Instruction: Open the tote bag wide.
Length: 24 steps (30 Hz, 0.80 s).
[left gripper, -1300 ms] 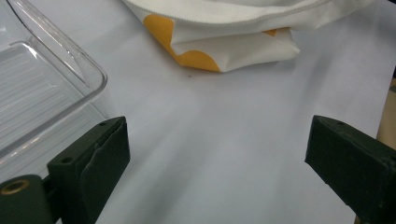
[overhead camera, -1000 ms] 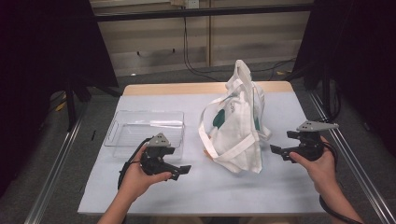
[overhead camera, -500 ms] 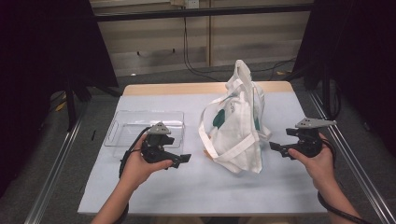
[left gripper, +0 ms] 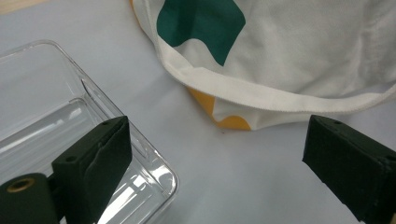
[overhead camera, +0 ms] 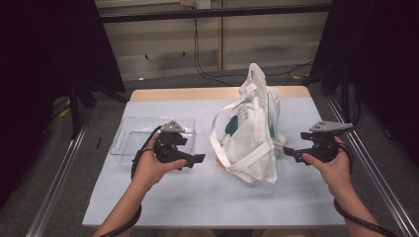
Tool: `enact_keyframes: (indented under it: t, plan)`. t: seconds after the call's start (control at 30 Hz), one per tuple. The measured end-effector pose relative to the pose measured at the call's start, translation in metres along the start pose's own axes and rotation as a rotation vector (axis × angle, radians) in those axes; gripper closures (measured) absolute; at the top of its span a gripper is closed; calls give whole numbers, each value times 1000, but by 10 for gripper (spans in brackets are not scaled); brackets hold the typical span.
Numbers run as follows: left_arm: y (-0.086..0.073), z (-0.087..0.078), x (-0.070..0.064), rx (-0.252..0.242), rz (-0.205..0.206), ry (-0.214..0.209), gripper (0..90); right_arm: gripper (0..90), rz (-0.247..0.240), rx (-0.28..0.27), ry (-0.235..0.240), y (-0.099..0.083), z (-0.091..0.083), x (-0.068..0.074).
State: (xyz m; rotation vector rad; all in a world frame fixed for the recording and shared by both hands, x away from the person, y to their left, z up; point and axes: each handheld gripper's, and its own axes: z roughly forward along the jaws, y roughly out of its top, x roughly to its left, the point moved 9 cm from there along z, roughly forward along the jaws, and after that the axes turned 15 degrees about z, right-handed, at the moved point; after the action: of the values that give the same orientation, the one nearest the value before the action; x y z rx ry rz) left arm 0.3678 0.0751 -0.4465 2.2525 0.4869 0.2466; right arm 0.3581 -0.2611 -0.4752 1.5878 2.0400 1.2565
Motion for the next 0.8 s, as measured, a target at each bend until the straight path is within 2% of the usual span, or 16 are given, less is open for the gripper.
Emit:
enact_keyframes:
  t: [0.03, 0.07, 0.13, 0.2, 0.23, 0.33, 0.43, 0.53, 0.8]
  plan:
    - [1, 1, 1, 2, 1, 5, 84, 81, -4, -1, 3, 1, 1, 0]
    - [3, 3, 2, -16, -9, 1, 86, 81, -3, -1, -1, 1, 2, 0]
    - [3, 3, 4, 2, -2, 6, 89, 83, -1, 3, 1, 2, 3, 0]
    - [6, 6, 6, -6, -2, 6, 92, 84, 1, 8, -3, 3, 4, 1]
    - [6, 6, 7, 11, 2, 8, 96, 84, 2, 8, -2, 5, 5, 1]
    - [11, 10, 8, -7, 1, 8, 101, 85, 0, 2, -4, 9, 5, 1]
    - [13, 12, 10, 7, 3, 10, 111, 87, -6, -3, -4, 13, 6, 2]
    - [20, 17, 13, -10, 7, 15, 120, 88, 0, -4, -7, 15, 8, 3]
    - [29, 26, 18, -8, 7, 25, 141, 90, 2, -4, -1, 21, 14, 5]
